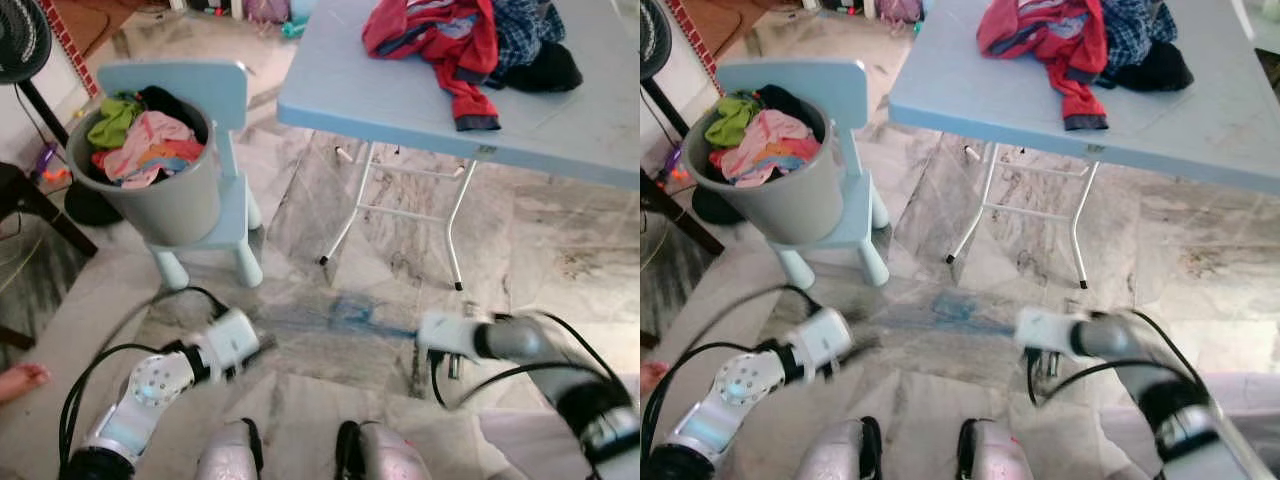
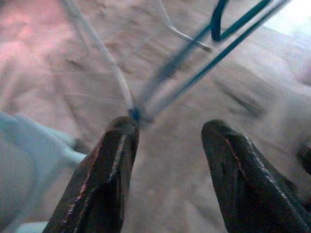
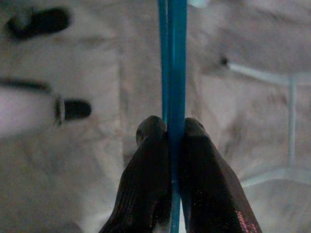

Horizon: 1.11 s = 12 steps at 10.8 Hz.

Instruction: Hang hanger

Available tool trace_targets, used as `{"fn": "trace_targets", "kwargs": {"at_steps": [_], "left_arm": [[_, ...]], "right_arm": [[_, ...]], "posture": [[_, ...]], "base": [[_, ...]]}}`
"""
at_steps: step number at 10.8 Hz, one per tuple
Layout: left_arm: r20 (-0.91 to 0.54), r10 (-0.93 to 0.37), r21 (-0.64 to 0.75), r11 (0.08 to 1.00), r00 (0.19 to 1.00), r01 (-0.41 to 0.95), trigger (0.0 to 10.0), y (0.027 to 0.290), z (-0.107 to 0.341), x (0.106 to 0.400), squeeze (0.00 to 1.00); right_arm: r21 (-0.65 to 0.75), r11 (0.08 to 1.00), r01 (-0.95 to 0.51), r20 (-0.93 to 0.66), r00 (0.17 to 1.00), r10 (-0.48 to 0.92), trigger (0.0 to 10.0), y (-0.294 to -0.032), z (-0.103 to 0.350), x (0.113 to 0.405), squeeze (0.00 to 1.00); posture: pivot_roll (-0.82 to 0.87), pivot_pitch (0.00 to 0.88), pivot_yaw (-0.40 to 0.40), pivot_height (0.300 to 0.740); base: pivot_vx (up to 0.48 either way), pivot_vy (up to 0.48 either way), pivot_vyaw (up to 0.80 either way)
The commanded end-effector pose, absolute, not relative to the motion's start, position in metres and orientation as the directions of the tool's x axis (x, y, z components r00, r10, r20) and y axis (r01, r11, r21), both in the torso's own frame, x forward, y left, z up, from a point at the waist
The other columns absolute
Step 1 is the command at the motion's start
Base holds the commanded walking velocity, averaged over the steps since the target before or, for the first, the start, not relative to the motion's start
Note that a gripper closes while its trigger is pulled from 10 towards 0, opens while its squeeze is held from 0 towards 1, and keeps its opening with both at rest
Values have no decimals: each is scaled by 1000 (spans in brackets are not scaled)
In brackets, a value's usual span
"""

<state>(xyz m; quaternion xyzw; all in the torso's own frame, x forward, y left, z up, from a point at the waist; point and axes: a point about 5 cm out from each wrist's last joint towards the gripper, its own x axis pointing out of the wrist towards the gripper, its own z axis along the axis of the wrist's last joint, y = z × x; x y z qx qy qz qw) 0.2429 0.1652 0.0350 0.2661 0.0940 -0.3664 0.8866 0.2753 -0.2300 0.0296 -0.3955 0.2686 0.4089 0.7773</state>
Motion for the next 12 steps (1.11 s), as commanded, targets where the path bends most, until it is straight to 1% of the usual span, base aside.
{"fn": "trace_targets", "kwargs": {"at_steps": [1, 2, 3, 4, 5, 6, 7, 8, 9, 12], "left_arm": [[-319, -555, 438, 632, 768, 639, 10000, 167, 38, 243, 1000], [-226, -461, 391, 764, 858, 513, 10000, 172, 44, 249, 1000], [-216, -420, 363, 803, 881, 472, 10000, 174, 43, 250, 1000], [-207, -308, 310, 880, 929, 361, 10000, 179, 39, 255, 1000], [-202, -257, 273, 912, 945, 307, 10000, 181, 37, 256, 1000], [-210, -205, 210, 946, 956, 248, 10000, 181, 33, 258, 0], [-218, -209, 147, 959, 953, 244, 10000, 179, 33, 259, 0], [-214, -215, 114, 963, 953, 243, 10000, 178, 34, 260, 0], [-211, -217, 77, 968, 953, 237, 10000, 176, 35, 262, 0], [-205, -240, 57, 965, 949, 256, 10000, 172, 38, 266, 0]], "right_arm": [[-371, 500, -782, -714, 585, 385, 0, -241, 25, 271, 0], [-346, 680, -646, -662, 682, 311, 0, -250, 16, 263, 0], [-349, 718, -602, -644, 711, 284, 0, -251, 12, 259, 0], [-297, 830, -472, -619, 757, 209, 4980, -253, 2, 252, 0], [-267, 884, -384, -604, 782, 157, 10000, -252, -3, 249, 0], [-228, 949, -219, -569, 821, 53, 10000, -250, -6, 248, 0], [-178, 975, -131, -542, 841, 14, 10000, -246, -6, 249, 0], [-174, 977, -123, -537, 843, 10, 10000, -244, -6, 250, 0], [-176, 978, -111, -521, 854, 3, 10000, -239, -4, 251, 0], [-170, 981, -94, -515, 857, -7, 10000, -232, -5, 250, 0]], "posture": [[-11, 192, -73, 740], [-13, 192, -75, 740], [-19, 191, -72, 740], [-25, 188, -67, 740], [-26, 185, -65, 740], [-26, 181, -64, 740], [-26, 180, -62, 740], [-27, 178, -60, 740], [-29, 176, -58, 740], [-33, 176, -56, 740]], "base": [[0, 0, 0], [0, 0, 0], [0, 0, 0], [0, 0, 0], [0, 0, 0], [0, 0, 0], [0, 0, -800], [0, 0, -800], [0, 420, -800], [0, 439, -800]]}}
